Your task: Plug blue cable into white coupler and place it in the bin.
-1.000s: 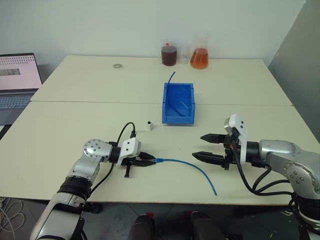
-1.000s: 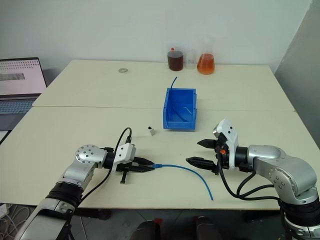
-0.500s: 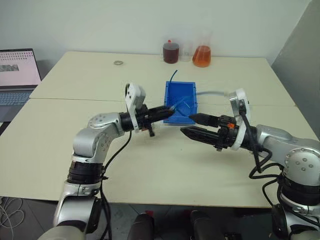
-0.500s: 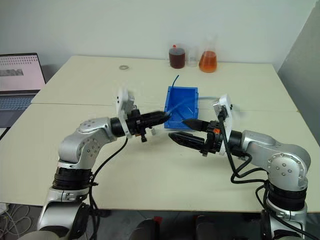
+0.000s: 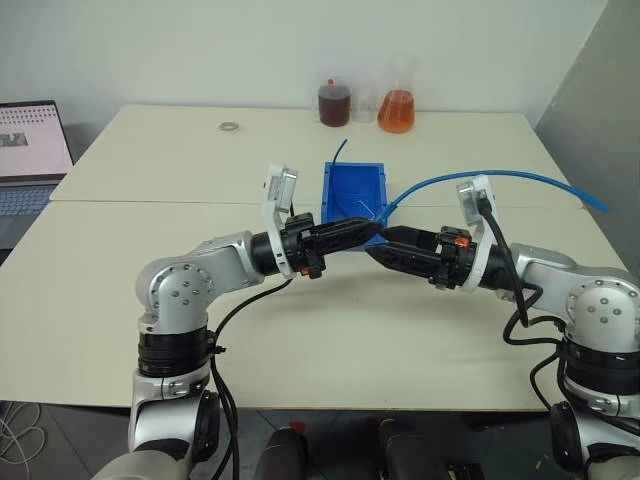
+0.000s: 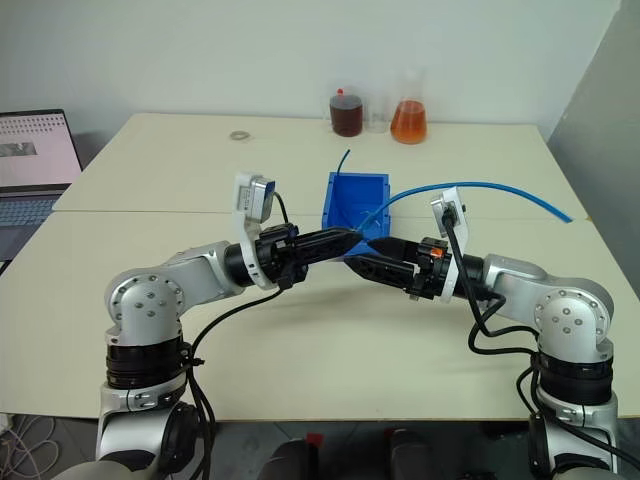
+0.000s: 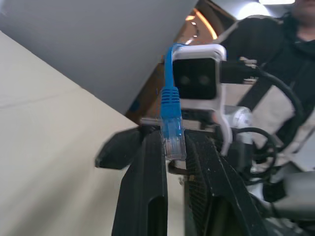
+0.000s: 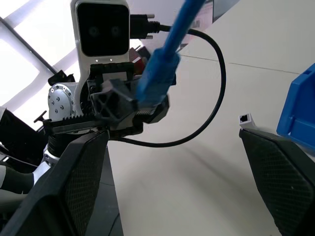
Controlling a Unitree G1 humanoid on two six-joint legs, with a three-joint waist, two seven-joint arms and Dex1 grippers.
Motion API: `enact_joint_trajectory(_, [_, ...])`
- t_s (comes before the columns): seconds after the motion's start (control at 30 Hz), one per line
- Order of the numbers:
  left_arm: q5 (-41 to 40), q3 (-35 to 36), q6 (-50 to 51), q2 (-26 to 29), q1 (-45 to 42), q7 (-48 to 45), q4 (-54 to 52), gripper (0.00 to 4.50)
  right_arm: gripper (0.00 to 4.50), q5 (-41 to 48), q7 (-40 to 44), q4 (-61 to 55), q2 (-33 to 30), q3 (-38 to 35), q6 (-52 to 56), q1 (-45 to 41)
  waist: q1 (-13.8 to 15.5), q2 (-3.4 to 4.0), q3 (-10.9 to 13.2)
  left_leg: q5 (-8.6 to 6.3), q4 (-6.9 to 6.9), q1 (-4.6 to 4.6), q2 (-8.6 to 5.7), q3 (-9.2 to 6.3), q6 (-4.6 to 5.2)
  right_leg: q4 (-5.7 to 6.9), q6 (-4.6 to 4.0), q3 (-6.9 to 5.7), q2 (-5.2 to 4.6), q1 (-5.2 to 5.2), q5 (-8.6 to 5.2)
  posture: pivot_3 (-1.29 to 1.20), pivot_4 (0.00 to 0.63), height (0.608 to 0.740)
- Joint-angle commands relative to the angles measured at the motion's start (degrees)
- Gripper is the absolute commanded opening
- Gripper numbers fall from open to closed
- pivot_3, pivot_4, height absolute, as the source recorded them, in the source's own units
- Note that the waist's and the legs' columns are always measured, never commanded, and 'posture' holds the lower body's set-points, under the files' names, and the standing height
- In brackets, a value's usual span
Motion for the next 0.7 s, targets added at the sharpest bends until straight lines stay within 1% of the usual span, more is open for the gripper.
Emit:
enact_joint_trajectory(0.03, [-3.58,0.22,1.53,1.94,1.58,-0.58,-2.42,0.24,4.5,6.34,-0.67,1.31,-1.08,-3.36,0.43,-2.98,0.0,0.0,0.0,0.0,0.0,-0.01,0.0,0.0,0.0,-0.01,0.0,0.0,0.0,0.0,0.0,0.0,0.15,0.74])
enact_joint_trajectory(0.13, [-4.38,-0.4,1.51,2.26,2.07,-0.63,-2.81,0.24,4.5,14.02,-3.61,3.26,-0.95,-4.37,1.29,-4.69,0.12,0.0,0.0,0.0,-0.01,-0.01,0.0,0.04,0.0,-0.01,-0.01,0.04,-0.01,-0.03,0.0,0.0,0.15,0.74])
enact_joint_trajectory(0.3, [-4.61,-1.16,0.71,2.39,1.53,-0.54,-2.27,0.24,4.5,20.93,-7.44,4.4,-1.28,-3.2,0.79,-5.71,0.32,0.0,0.0,0.0,0.0,-0.02,0.0,0.04,0.0,0.0,-0.01,0.04,-0.01,-0.03,0.0,0.0,0.15,0.74])
enact_joint_trajectory(0.47, [-4.89,-1.08,-0.06,1.93,0.61,0.16,-1.79,0.24,4.5,22.33,-7.58,3.07,-2.66,-0.88,1.01,-5.16,0.32,0.0,0.0,0.0,0.0,-0.03,0.0,0.06,0.0,0.0,-0.01,0.05,-0.01,-0.05,0.0,0.0,0.15,0.74])
enact_joint_trajectory(0.63, [-4.82,-1.2,-0.48,1.61,0.42,0.5,-1.76,0.24,4.5,20.36,-6.61,2.77,-3.34,0.91,0.42,-3.9,0.32,0.0,0.0,0.0,-0.01,-0.05,0.0,0.07,0.0,0.0,0.0,0.05,-0.01,-0.07,0.0,0.0,0.15,0.74])
enact_joint_trajectory(0.7, [-4.8,-1.25,-0.52,1.65,0.49,0.48,-1.9,0.24,4.5,20.82,-7.78,3.69,-2.78,0.91,-0.36,-4.0,0.32,0.0,0.0,0.0,-0.01,-0.05,0.0,0.08,0.0,-0.01,0.0,0.06,-0.01,-0.08,0.0,0.0,0.15,0.74])
